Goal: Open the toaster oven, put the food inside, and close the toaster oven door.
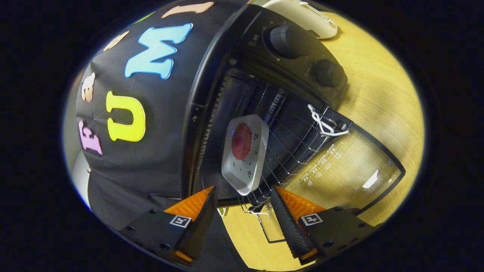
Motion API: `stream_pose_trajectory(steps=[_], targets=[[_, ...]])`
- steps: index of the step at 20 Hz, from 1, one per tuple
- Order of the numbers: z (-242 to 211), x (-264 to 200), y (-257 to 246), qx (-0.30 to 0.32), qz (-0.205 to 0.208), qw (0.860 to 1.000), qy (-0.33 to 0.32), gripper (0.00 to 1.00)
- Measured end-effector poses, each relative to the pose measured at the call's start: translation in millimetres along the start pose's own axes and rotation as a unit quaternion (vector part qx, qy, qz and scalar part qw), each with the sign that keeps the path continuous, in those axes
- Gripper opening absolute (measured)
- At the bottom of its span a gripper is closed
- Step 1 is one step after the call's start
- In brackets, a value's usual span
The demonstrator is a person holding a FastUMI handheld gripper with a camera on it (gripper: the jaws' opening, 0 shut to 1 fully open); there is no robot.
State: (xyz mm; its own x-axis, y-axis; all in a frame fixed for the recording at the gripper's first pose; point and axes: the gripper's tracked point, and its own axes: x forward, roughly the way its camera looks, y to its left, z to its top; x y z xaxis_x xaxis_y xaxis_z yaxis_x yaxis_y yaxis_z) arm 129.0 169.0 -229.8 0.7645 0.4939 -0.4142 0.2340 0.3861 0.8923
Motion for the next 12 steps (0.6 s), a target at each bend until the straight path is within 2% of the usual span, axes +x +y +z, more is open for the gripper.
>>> stream_pose_trajectory(steps=[2, 6, 12], targets=[[-5, -14, 1, -0.023, 0.0, 1.0, 0.004, 0.98], [-18, -38, 0, -0.058, -0.01, 0.998, 0.022, 0.98], [-35, -74, -22, -0.166, -0.052, 0.984, 0.037, 0.97]])
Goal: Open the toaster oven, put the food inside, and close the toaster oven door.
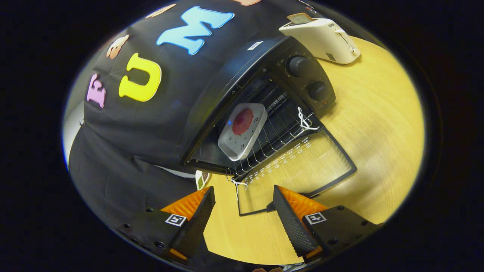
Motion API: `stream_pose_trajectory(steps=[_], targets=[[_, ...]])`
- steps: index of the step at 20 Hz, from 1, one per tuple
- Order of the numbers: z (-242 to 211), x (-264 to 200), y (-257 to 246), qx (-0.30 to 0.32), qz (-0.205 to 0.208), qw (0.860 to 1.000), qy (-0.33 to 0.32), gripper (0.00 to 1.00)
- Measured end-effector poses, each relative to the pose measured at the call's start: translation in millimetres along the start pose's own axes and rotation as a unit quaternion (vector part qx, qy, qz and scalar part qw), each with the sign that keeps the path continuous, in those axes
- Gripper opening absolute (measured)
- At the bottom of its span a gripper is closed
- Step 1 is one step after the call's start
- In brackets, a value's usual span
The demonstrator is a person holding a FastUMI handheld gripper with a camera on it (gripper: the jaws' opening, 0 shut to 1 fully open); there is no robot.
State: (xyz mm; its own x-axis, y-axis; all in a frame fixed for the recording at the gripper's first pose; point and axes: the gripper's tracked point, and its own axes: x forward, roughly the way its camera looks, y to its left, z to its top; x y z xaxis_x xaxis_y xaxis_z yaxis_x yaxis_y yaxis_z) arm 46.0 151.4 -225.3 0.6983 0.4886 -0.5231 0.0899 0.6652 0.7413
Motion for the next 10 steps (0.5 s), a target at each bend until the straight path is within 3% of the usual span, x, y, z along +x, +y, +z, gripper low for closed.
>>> stream_pose_trajectory(steps=[5, 10], targets=[[-17, -19, -27, -0.105, -0.069, 0.992, 0.019, 0.97], [-35, -24, -55, -0.157, -0.142, 0.977, 0.028, 0.98]])
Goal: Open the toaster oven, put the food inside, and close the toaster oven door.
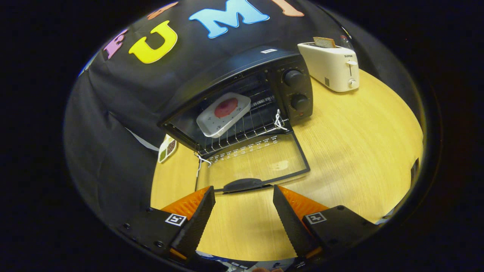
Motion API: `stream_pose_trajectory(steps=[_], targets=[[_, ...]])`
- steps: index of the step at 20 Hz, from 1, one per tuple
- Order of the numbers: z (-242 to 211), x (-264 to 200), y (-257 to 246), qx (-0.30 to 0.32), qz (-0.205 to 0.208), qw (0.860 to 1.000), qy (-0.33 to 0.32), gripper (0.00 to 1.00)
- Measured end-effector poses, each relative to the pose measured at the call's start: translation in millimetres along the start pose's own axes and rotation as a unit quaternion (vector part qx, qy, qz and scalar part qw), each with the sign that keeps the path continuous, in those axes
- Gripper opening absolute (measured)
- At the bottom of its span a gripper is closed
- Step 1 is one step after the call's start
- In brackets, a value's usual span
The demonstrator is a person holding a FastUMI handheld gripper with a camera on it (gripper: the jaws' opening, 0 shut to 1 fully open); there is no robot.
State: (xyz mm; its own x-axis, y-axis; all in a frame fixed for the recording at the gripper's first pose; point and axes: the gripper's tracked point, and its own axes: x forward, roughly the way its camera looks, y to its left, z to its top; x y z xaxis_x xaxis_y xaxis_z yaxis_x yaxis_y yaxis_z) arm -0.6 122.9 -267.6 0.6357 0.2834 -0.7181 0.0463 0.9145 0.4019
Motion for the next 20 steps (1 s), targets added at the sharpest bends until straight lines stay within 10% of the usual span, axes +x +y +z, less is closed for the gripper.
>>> stream_pose_trajectory(steps=[8, 20], targets=[[-19, 24, -6, -0.167, -0.082, 0.982, 0.037, 0.98], [-44, 75, -9, -0.134, -0.14, 0.976, 0.1, 0.99]])
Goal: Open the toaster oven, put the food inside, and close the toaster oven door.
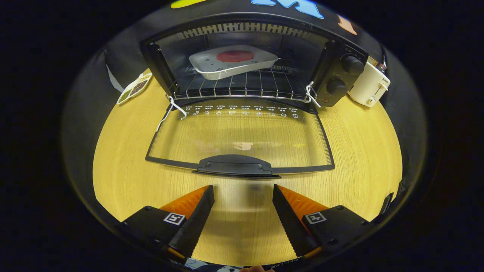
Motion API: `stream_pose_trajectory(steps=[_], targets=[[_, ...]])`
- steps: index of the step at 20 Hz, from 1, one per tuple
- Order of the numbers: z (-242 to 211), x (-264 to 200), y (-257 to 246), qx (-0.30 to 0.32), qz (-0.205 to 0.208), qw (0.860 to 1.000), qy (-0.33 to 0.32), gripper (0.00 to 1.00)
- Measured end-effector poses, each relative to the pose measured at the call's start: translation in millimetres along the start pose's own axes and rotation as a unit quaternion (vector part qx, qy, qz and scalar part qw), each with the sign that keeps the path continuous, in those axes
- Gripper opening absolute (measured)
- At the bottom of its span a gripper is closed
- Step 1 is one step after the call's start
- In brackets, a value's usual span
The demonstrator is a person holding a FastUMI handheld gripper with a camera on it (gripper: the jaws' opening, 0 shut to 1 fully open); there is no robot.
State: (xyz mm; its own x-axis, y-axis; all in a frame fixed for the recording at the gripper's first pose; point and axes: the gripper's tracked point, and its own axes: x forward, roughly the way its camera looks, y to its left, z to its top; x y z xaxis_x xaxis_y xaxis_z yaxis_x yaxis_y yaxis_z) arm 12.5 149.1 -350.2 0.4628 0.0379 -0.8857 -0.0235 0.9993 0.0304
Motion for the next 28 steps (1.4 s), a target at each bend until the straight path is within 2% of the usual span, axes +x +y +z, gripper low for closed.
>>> stream_pose_trajectory(steps=[3, 8, 18, 24, 28], targets=[[3, 7, -2, 0.003, -0.014, 1.0, 0.005, 0.99], [5, 12, 1, 0.014, -0.013, 1.0, 0.015, 0.99], [7, -4, 0, -0.016, -0.005, 1.0, -0.011, 0.99], [20, -36, 1, 0.005, 0.007, 0.999, -0.052, 0.99], [44, -68, 0, -0.013, 0.009, 0.993, -0.119, 0.99]])
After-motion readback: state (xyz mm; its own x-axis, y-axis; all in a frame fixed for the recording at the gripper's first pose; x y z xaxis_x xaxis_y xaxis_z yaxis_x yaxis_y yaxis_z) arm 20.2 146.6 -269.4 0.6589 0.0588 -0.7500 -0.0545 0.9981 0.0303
